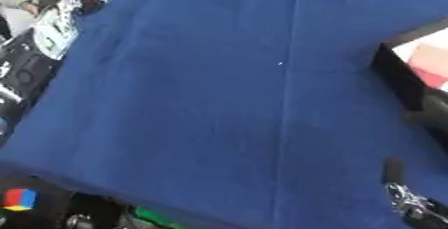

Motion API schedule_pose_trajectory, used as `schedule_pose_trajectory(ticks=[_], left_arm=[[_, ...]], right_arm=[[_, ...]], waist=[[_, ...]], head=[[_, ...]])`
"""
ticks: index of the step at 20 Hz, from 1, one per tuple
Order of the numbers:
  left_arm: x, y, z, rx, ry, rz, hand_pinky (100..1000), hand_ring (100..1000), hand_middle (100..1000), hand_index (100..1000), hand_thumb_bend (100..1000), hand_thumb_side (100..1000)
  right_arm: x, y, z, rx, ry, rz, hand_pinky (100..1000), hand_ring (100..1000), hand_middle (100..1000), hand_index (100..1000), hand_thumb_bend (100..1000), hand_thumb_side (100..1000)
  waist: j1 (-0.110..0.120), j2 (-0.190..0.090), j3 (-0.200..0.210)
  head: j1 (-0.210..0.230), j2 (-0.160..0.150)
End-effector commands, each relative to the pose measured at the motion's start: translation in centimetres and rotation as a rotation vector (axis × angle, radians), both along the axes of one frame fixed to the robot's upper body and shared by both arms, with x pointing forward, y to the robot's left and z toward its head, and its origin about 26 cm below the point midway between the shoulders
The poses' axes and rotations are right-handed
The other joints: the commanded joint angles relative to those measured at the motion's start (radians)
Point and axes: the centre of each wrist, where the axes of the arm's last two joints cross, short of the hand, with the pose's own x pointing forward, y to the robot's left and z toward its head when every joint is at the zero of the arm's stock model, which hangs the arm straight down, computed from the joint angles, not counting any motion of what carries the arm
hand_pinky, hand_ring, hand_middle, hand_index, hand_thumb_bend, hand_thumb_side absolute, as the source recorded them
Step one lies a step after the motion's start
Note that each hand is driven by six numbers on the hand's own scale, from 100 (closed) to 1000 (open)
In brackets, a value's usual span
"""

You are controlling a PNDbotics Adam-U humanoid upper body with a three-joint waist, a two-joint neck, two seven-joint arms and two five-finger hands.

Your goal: Pick up the objects with one hand, pass them to the other hand, and then place them into the box on the other side of the table.

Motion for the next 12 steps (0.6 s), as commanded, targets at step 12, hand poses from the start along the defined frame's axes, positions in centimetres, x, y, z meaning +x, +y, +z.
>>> schedule_pose_trajectory(ticks=[12], left_arm=[[-3.1, -12.6, 3.3, 0.026, 0.012, -0.69, 694, 377, 313, 457, 100, 296]], right_arm=[[0.1, -0.6, 2.1, -0.155, -0.083, 0.125, 898, 891, 746, 1000, 100, 100]], waist=[[-0.01, -0.102, 0.074]], head=[[-0.181, 0.01]])
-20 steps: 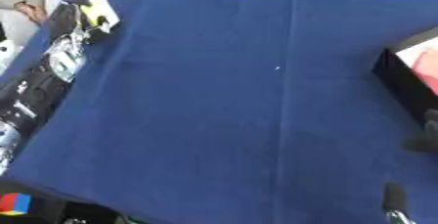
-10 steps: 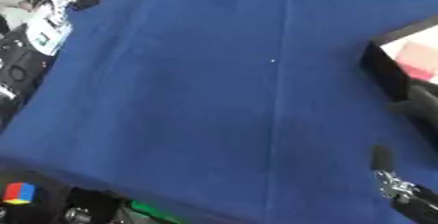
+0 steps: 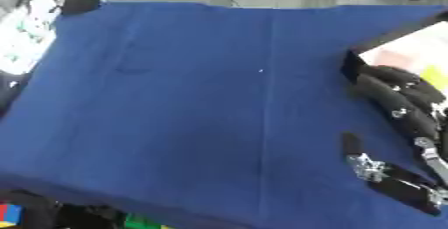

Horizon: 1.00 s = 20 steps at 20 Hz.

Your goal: Pick up the objects with one hand, pass them to the other hand, and then place them into the box on the other side of the table.

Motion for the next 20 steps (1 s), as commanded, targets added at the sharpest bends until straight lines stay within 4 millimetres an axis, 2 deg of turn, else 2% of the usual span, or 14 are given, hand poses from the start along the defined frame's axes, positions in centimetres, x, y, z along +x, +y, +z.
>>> schedule_pose_trajectory(ticks=[1, 6, 8, 10, 12, 13, 20], left_arm=[[-0.9, -2.6, 1.3, 0.027, 0.004, -0.143, 694, 376, 313, 456, 100, 293], [-1.9, -7.2, 0.3, 0.056, 0.079, -0.349, 696, 376, 313, 457, 100, 278], [-2.3, -8.8, -0.1, 0.067, 0.107, -0.418, 696, 375, 312, 456, 100, 275], [-2.5, -10.1, -0.5, 0.065, 0.138, -0.481, 696, 374, 311, 455, 100, 273], [-2.7, -11.2, -0.6, 0.077, 0.161, -0.534, 697, 375, 311, 455, 100, 271], [-2.8, -11.7, -0.7, 0.081, 0.171, -0.558, 697, 374, 311, 455, 100, 270], [-3.8, -14.4, 0.1, 0.109, 0.206, -0.722, 699, 374, 311, 454, 100, 270]], right_arm=[[-0.1, -0.1, 1.2, -0.037, -0.049, 0.036, 897, 890, 754, 999, 100, 100], [0.1, 0.3, 2.1, -0.089, -0.098, 0.095, 897, 892, 804, 993, 100, 100], [0.2, 0.5, 2.5, -0.107, -0.116, 0.118, 899, 896, 831, 996, 159, 100], [0.3, 0.8, 2.9, -0.119, -0.133, 0.138, 904, 904, 856, 998, 273, 100], [0.4, 1.0, 3.3, -0.128, -0.148, 0.159, 910, 913, 874, 1000, 309, 100], [0.4, 1.1, 3.4, -0.132, -0.154, 0.17, 919, 927, 897, 1000, 357, 100], [0.3, 1.9, 3.6, -0.146, -0.166, 0.245, 930, 943, 929, 1000, 425, 100]], waist=[[-0.005, -0.02, 0.007], [-0.009, -0.026, 0.021], [-0.008, -0.026, 0.025], [-0.007, -0.025, 0.027], [-0.006, -0.024, 0.028], [-0.005, -0.023, 0.029], [-0.005, -0.022, 0.032]], head=[[-0.033, 0.002], [-0.071, 0.002], [-0.083, 0.002], [-0.095, 0.002], [-0.106, 0.002], [-0.111, 0.002], [-0.148, 0.002]])
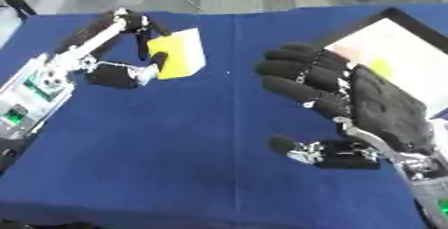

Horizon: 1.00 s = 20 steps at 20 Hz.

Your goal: Pick up the objects with one hand, pass them to the other hand, and then place them into the box on the other side of the table.

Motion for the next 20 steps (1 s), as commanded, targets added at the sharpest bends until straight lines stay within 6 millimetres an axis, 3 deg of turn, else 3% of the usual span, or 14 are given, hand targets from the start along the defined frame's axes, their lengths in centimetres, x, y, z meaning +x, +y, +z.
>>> schedule_pose_trajectory(ticks=[1, 5, 20], left_arm=[[-0.6, -0.8, 1.4, 0.009, -0.018, -0.071, 700, 374, 310, 454, 100, 270], [-1.0, -1.8, 1.8, 0.006, 0.011, -0.154, 703, 373, 310, 453, 100, 273], [-2.7, -5.1, 3.4, -0.047, 0.097, -0.456, 713, 367, 305, 446, 100, 294]], right_arm=[[-0.3, 0.1, 0.9, -0.007, -0.031, 0.036, 927, 939, 925, 1000, 431, 100], [-0.3, 0.5, 1.0, 0.019, -0.028, 0.073, 915, 925, 914, 1000, 475, 100], [-0.2, 1.6, 1.8, 0.134, -0.033, 0.155, 913, 924, 909, 1000, 492, 100]], waist=[[-0.002, -0.014, 0.002], [-0.003, -0.013, 0.006], [-0.004, -0.008, 0.014]], head=[[-0.016, -0.002], [-0.036, -0.002], [-0.074, -0.002]])
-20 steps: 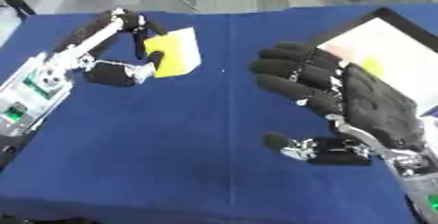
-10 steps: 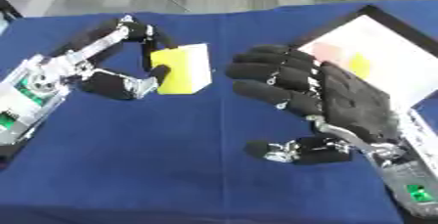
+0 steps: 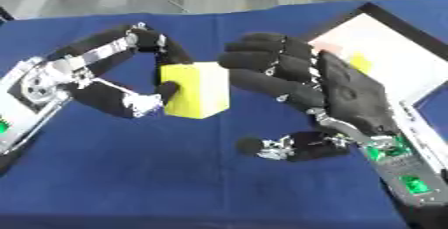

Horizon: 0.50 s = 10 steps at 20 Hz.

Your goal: Pick up the objects with one hand, pass them to the other hand, and then place them into the box on the other side of the table.

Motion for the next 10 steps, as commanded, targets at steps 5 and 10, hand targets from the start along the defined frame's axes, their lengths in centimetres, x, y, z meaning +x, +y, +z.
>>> schedule_pose_trajectory(ticks=[5, 10], left_arm=[[-0.8, -1.2, 1.7, -0.04, 0.007, -0.098, 714, 365, 303, 444, 100, 305], [-1.1, -1.6, 2.1, -0.057, 0.022, -0.126, 715, 364, 303, 443, 100, 308]], right_arm=[[-0.4, 0.8, 0.7, 0.024, -0.001, 0.051, 912, 924, 905, 1000, 476, 100], [-0.5, 1.1, 0.7, 0.017, 0.01, 0.068, 910, 923, 902, 1000, 462, 100]], waist=[[-0.005, -0.009, 0.003], [-0.005, -0.009, 0.003]], head=[[-0.014, -0.002], [-0.019, -0.002]])
